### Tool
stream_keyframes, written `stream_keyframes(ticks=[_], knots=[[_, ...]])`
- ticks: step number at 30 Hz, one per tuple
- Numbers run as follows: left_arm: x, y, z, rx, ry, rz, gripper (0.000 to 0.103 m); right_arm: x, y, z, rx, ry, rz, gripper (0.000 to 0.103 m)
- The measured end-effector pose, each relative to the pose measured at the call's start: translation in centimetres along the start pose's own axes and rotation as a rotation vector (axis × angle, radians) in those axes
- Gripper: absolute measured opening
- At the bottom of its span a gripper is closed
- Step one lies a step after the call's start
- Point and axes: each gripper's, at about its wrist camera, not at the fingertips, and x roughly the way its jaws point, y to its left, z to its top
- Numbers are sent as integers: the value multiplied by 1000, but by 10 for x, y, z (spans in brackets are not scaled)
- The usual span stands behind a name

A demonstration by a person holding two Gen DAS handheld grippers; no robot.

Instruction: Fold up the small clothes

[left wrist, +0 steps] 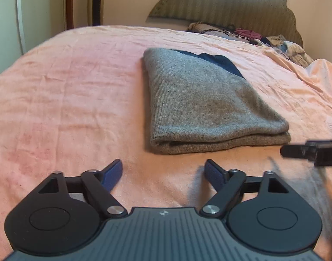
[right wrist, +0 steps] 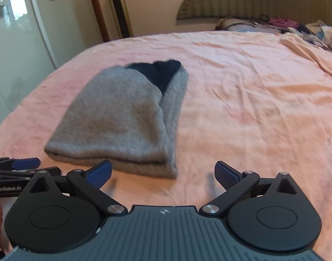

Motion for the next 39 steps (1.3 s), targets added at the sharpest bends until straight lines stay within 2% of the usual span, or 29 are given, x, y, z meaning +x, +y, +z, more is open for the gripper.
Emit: stream_keyframes(ticks=[2,3,7,9,12,14,17,19,21,23,25,28,29,30,31,32,33,34,35,38,39], knots=[[3,-5,2,7,5,17,92,7,-1,-14,30,18,-33,103],[5,-7,3,8,10,25,94,5,4,-19,10,-21,-56,103],[6,-7,6,-9,17,44,95,12,22,-18,-25,0,-116,103],[2,-4,9,-31,2,54,95,10,25,-10,-23,-7,-71,103],[0,2,17,-86,-11,12,95,7,27,6,-18,-43,-44,103],[7,14,26,-173,26,-78,95,10,19,17,48,-14,43,103],[22,45,41,-393,76,-234,95,27,-8,32,232,74,178,103],[36,63,59,-484,91,-318,95,39,-26,43,309,112,244,101],[54,76,82,-511,96,-366,95,53,-42,61,352,121,288,102],[75,83,105,-524,90,-368,95,71,-56,81,400,120,311,102],[100,86,124,-530,118,-394,95,93,-67,102,438,121,341,102],[139,82,142,-508,167,-376,93,129,-72,125,472,138,353,103],[145,79,146,-481,148,-376,94,139,-71,132,466,123,364,103],[150,73,151,-451,145,-366,91,146,-69,137,460,119,370,103],[153,65,156,-410,142,-353,64,153,-66,142,458,119,373,103],[159,56,161,-354,159,-333,44,158,-63,146,455,119,382,100],[161,50,164,-320,157,-312,37,167,-60,151,438,128,393,85],[160,48,169,-287,135,-299,30,170,-54,153,400,136,379,49],[155,42,174,-246,104,-284,28,174,-47,157,337,160,352,30],[141,32,191,-145,-9,-245,26,161,-42,168,260,66,386,30],[145,30,195,-132,-3,-233,27,156,-43,173,264,20,409,29]])
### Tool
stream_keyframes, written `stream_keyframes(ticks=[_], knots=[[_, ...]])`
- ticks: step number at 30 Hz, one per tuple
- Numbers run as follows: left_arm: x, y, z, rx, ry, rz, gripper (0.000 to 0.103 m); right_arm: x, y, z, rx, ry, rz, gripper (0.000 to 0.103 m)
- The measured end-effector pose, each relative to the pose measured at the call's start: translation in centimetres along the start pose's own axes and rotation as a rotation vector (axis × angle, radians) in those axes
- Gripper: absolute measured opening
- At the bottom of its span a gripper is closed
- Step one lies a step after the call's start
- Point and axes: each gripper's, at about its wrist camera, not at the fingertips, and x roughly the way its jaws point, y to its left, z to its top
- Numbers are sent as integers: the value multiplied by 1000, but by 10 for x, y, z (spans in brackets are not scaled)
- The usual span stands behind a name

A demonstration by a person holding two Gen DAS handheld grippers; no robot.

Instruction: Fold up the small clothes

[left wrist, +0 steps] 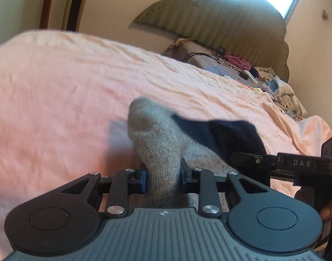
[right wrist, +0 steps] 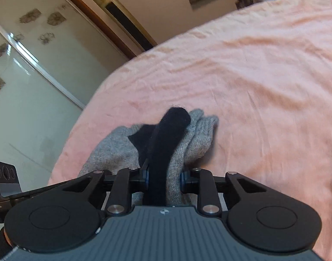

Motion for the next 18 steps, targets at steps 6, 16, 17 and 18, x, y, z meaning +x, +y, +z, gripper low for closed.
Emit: stream_keyframes(ticks=[6,16,17,18], knots=[[-8,24,-29,-108,78,-35,62,10,-23,-2,107,29,-99,65],[-57,22,-117,-195,194,-197,15,-49,-15,-93,64,234,78,27],[-59,21,-116,-191,197,-188,15,-47,-14,-98,52,255,70,22],[-65,20,-115,-183,196,-177,14,-53,-8,-102,26,246,75,22]])
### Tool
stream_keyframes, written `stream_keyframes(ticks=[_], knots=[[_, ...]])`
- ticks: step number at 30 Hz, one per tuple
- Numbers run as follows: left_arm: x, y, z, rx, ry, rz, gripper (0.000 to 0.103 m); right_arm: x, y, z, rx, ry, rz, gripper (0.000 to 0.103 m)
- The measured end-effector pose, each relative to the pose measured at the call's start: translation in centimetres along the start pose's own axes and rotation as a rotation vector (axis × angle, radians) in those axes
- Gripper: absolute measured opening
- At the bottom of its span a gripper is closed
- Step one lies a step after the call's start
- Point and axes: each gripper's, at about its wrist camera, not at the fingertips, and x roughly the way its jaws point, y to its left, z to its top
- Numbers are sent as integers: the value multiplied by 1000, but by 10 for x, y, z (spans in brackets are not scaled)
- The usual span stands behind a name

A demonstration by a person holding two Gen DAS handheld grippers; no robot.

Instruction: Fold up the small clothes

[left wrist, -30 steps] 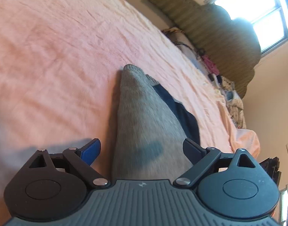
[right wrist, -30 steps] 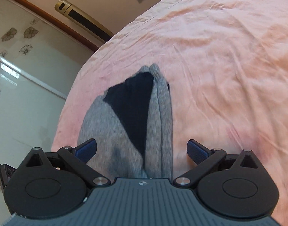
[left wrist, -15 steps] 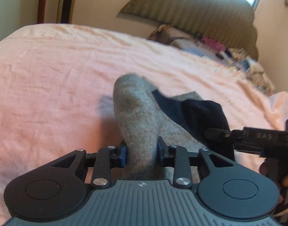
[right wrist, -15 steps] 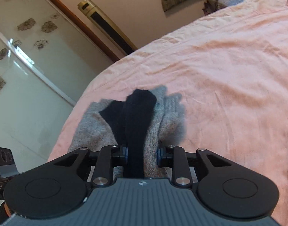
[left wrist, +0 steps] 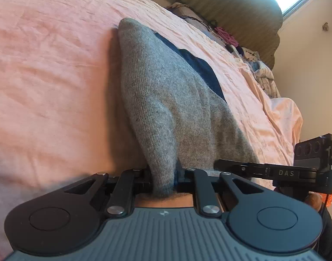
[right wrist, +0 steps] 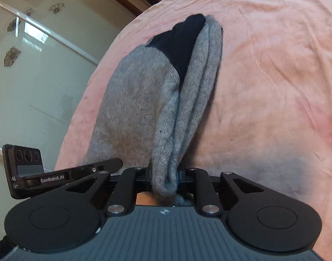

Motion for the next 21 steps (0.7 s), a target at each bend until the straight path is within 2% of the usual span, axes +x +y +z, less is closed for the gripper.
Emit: stream_keyframes(ticks=[3,5,7,8,9,10,12,13,14,16,17,18,19,20,21], knots=[[-20,-9,-6,84,-7,10,13,-16,15,-7,-68,-7,3,21],[-20,-11,-21,157,5,64,15,-26,24,-15,-135,-6,-9,21],[-23,-17,-38,254,-64,111,23,-22,27,-27,-192,13,-85,24],[-29,-24,-47,302,-94,159,26,-19,26,-34,-201,3,-107,23],[-35,-34,-54,339,-117,219,39,-22,26,-38,-191,-27,-106,32],[-42,-43,-60,371,-142,266,56,-27,28,-40,-167,-37,-114,44],[-61,-59,-80,453,-243,298,74,-47,41,-49,-187,-116,-178,58],[-70,-64,-92,472,-298,303,83,-58,49,-56,-222,-164,-215,63],[-72,-69,-99,473,-324,308,86,-64,57,-66,-245,-198,-256,64],[-64,-73,-106,455,-310,317,86,-65,66,-83,-255,-218,-333,72],[-54,-73,-105,421,-292,346,86,-58,69,-92,-266,-206,-375,78],[-45,-71,-105,376,-270,380,86,-49,70,-99,-276,-190,-422,91],[-37,-65,-103,331,-246,399,86,-38,70,-105,-289,-175,-467,96],[-32,-58,-104,290,-235,420,86,-28,71,-110,-297,-167,-505,96],[-32,-59,-108,300,-275,446,87,-18,72,-116,-311,-184,-541,100]])
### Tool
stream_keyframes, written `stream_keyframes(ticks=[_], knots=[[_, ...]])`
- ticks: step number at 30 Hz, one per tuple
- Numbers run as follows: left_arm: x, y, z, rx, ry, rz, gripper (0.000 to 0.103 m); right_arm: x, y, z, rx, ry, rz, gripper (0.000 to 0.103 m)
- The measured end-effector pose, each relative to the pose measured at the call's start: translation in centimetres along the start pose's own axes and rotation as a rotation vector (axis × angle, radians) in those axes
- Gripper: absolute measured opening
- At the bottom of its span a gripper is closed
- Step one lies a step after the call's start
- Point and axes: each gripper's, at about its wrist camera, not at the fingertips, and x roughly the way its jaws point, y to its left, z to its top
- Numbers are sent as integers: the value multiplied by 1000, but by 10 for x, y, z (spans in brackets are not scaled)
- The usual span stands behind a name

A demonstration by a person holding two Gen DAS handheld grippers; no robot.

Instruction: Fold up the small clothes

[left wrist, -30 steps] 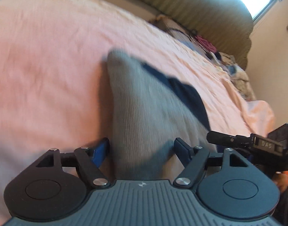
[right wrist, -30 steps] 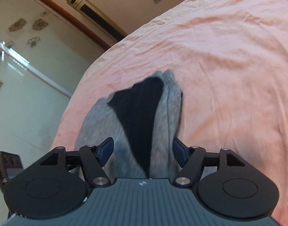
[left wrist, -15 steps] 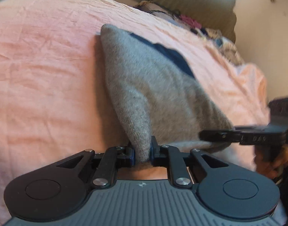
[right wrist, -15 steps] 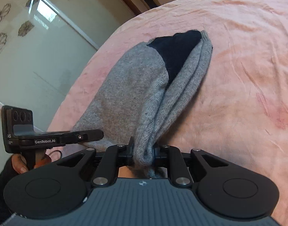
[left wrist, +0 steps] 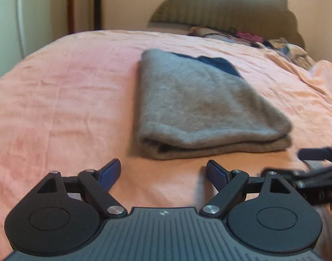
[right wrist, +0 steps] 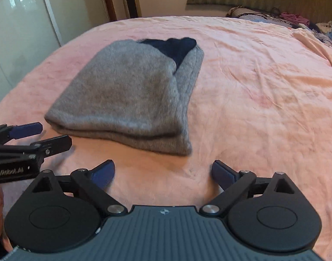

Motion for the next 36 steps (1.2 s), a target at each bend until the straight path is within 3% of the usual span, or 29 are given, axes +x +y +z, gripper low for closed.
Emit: stream_keyframes(ticks=[1,4,10,36], knots=[[3,-3,-2,5,-4,36,91,2,5,-4,-13,-22,-16,103],[8,-8,-5,45,23,43,103,9,16,-12,-31,-74,-87,103],[9,-7,-4,32,22,59,103,10,17,-17,14,-139,-131,103],[9,-8,-4,36,23,60,103,10,15,-15,52,-123,-199,103]])
